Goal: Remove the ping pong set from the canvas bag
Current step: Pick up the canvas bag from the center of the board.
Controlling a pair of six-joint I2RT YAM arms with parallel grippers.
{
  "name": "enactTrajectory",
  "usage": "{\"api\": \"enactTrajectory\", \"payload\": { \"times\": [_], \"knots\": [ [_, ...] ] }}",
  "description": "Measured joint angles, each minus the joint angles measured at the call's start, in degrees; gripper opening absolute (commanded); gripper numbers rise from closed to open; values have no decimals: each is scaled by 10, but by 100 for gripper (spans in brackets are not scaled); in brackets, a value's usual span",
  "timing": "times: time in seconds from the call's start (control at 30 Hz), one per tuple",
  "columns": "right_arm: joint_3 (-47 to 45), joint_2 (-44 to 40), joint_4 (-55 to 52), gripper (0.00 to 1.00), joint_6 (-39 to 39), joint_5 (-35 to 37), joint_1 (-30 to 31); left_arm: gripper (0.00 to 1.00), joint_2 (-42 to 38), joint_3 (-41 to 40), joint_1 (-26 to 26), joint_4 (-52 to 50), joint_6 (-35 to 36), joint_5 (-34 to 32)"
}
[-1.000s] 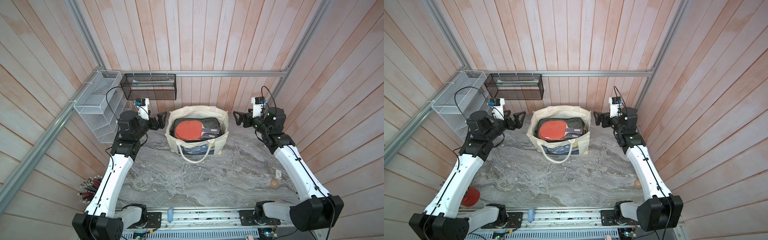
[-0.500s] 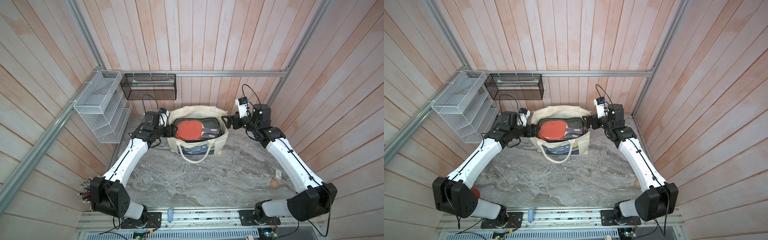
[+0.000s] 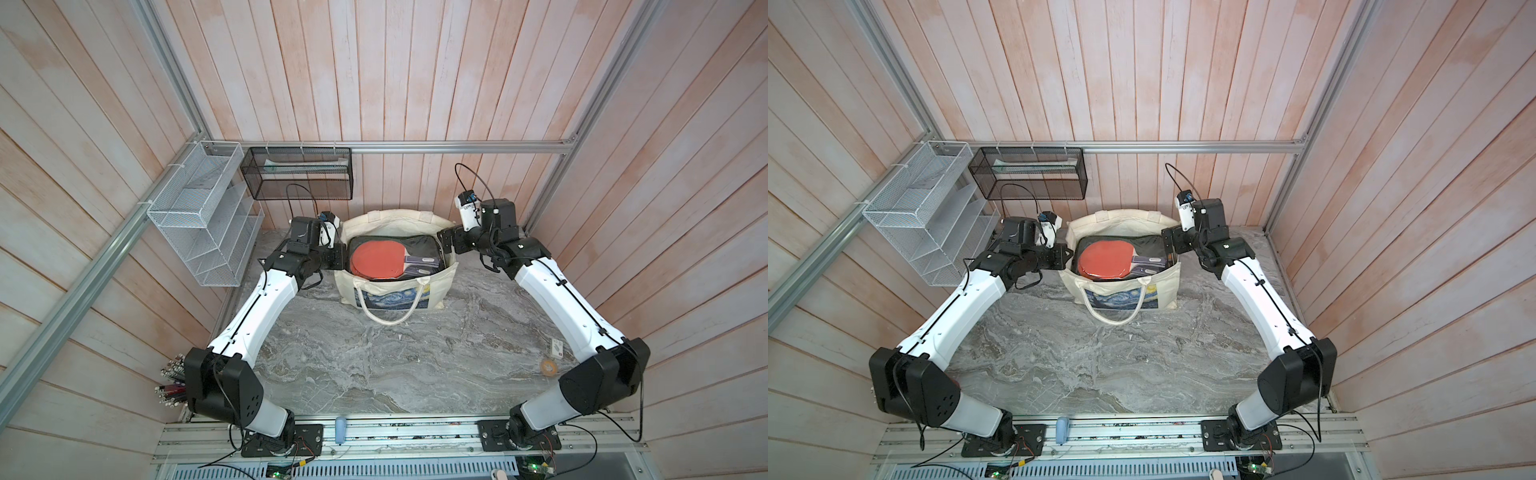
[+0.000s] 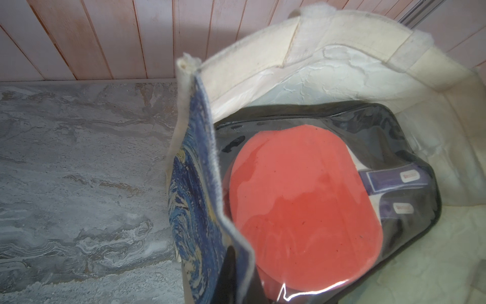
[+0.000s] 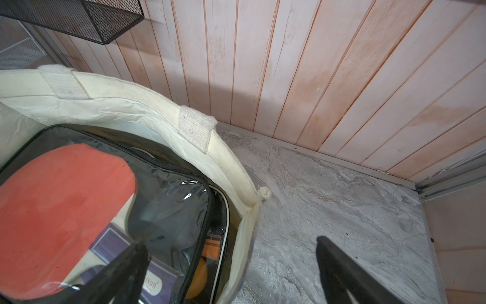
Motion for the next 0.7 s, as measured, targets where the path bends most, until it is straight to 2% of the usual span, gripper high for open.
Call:
{"api": "enactTrajectory", "payload": {
  "times": [0.03, 0.2, 0.33, 0.7],
  "knots": [
    [8, 10, -3, 86, 3, -2, 0, 0, 1, 3, -1, -4, 0, 0],
    [21, 57, -13, 26, 33, -11, -2, 0, 1, 7, -7, -9, 2, 0],
    [14, 61, -17, 1, 58, -4, -3, 0, 1, 8, -11, -9, 2, 0],
    [7, 45, -26, 0, 68, -4, -4, 0, 1, 13, -16, -16, 2, 1]
  ]
}}
